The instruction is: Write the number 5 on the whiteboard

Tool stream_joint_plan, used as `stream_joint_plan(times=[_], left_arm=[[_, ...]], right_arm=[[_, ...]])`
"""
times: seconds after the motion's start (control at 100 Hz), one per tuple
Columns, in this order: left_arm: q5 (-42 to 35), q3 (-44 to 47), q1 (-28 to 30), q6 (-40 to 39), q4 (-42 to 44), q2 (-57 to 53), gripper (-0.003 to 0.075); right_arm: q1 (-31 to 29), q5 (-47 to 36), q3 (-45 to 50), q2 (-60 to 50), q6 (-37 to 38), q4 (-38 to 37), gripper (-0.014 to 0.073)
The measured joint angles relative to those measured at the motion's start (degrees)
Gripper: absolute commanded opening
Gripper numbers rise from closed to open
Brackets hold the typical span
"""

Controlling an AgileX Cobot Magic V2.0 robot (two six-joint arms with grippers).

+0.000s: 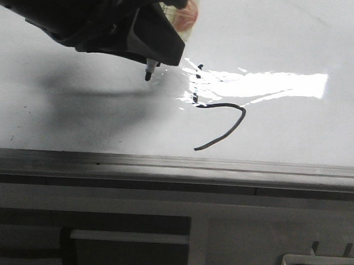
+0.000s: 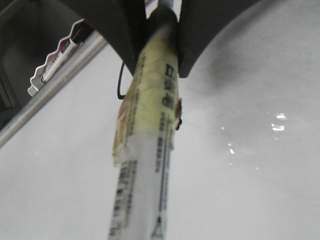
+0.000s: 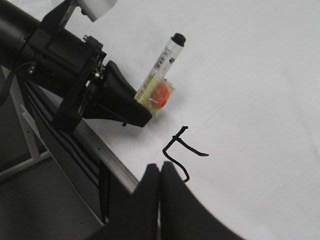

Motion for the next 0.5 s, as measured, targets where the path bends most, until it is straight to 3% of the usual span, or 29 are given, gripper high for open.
stream_joint_plan(times=[0.29,0.5], left_arm=[[-0.41,0.33,6.24,-0.12,-5.07,0.00,-0.0021],[-0.10,1.76,5.39,-0.12,-6.06,1.61,-0.0021]], right_arm=[[0.00,0.66,0.00,0.00,0.00,0.08,-0.0062],[0.00,1.14,0.00,0.00,0.00,0.08,-0.0062]])
